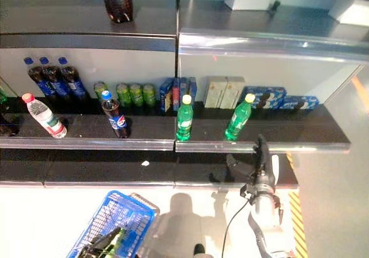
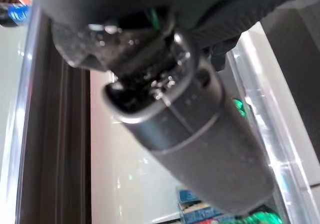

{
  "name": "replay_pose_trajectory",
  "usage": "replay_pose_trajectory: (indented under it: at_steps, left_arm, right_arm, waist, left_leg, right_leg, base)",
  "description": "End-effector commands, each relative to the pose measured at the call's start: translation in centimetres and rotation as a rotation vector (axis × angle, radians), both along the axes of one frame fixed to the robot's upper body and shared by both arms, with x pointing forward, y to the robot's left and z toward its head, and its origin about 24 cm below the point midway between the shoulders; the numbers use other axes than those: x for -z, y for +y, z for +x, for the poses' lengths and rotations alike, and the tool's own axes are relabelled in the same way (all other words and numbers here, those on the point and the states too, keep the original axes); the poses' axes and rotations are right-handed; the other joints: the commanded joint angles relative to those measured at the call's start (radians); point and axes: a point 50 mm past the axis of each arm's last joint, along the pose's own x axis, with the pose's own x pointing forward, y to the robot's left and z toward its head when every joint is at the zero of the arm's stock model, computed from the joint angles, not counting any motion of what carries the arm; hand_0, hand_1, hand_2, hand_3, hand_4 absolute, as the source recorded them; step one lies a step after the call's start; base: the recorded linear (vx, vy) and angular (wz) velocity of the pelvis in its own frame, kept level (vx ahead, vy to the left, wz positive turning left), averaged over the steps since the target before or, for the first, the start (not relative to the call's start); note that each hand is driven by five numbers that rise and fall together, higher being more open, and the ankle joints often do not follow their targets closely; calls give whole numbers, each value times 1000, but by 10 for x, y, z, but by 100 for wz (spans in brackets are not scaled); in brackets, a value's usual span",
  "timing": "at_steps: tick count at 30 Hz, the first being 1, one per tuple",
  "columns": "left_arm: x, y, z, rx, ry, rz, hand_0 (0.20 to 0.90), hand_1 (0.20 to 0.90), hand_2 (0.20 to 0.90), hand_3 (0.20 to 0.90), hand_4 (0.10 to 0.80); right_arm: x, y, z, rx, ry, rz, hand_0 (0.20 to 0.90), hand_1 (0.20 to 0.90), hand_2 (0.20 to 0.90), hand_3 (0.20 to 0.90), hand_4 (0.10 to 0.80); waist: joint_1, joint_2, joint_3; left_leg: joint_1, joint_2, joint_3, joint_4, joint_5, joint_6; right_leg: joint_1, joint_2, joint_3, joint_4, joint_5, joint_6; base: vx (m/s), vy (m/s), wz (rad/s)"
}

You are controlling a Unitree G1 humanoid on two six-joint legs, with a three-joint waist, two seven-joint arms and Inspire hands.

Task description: Pick up the drink and place into the basket.

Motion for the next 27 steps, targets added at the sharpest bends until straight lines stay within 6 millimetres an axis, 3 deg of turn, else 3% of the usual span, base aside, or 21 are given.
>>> replay_pose_trajectory:
  at_steps: [1, 4, 5, 12, 19, 27]
  left_arm:
    - [1, 11, -25, 97, 50, 73, 300, 300, 300, 200, 100]
    - [-1, 9, -12, 109, 7, 64, 300, 300, 300, 200, 100]
    - [-4, 8, 2, 121, -38, 53, 300, 300, 300, 200, 100]
    - [-16, -3, 46, 177, -158, 34, 300, 300, 300, 200, 100]
    - [-26, -6, 69, 206, -222, 36, 300, 300, 300, 200, 100]
    - [-32, -11, 83, 241, -260, 26, 300, 300, 300, 200, 100]
  right_arm:
    - [-90, 2, 19, -16, -454, -64, 900, 900, 900, 900, 800]
    - [-108, -1, 27, 27, -533, -82, 900, 900, 900, 900, 800]
    - [-124, -2, 33, 55, -596, -99, 900, 900, 900, 900, 800]
    - [-175, 5, 48, 154, -812, -118, 900, 900, 900, 900, 800]
    - [-215, -4, 55, 238, -918, -152, 900, 900, 900, 900, 800]
    - [-246, -11, 59, 254, -959, -156, 900, 900, 900, 900, 800]
  waist:
    - [3, -5, -5]
    - [3, 11, 26]
    - [1, 24, 57]
    - [0, 62, 163]
    - [10, 93, 226]
    - [11, 120, 266]
  left_leg:
    - [-86, 53, -73, 214, -87, 4]
    - [-127, 50, -85, 249, -87, 1]
    - [-165, 47, -95, 278, -80, 0]
    - [-296, 34, -138, 364, -49, 4]
    - [-378, 25, -165, 400, -9, 4]
    - [-431, 11, -179, 414, 29, 1]
  right_leg:
    - [-114, -52, -26, 212, -69, -19]
    - [-157, -53, -23, 249, -81, -31]
    - [-196, -56, -20, 281, -87, -39]
    - [-329, -61, -5, 377, -99, -58]
    - [-414, -60, -4, 431, -107, -69]
    - [-476, -49, 4, 461, -115, -81]
  base:
    - [0, 0, 0]
    - [-99, -10, -7]
    - [-189, 5, -3]
    - [-170, -8, 5]
    - [-81, -32, 1]
    - [-25, -17, -5]
